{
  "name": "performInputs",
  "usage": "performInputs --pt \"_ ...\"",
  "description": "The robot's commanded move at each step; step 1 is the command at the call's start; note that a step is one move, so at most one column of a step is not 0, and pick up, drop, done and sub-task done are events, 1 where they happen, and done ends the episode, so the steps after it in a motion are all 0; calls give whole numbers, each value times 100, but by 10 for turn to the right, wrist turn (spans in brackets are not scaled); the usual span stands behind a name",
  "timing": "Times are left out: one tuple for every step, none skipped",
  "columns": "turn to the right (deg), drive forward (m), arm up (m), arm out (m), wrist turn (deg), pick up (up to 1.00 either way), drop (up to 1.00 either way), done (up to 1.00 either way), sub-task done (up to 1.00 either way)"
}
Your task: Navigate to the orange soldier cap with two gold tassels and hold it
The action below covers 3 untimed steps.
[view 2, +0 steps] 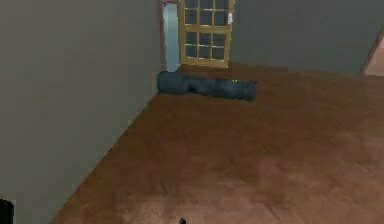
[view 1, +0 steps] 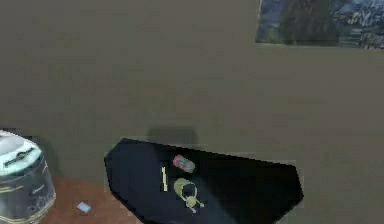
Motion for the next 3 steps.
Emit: performInputs --pt "-450 0 0 0 0 0 0 0 0" --pt "-360 0 0 0 0 0 0 0 0" --pt "0 0 20 0 0 0 0 0 0"
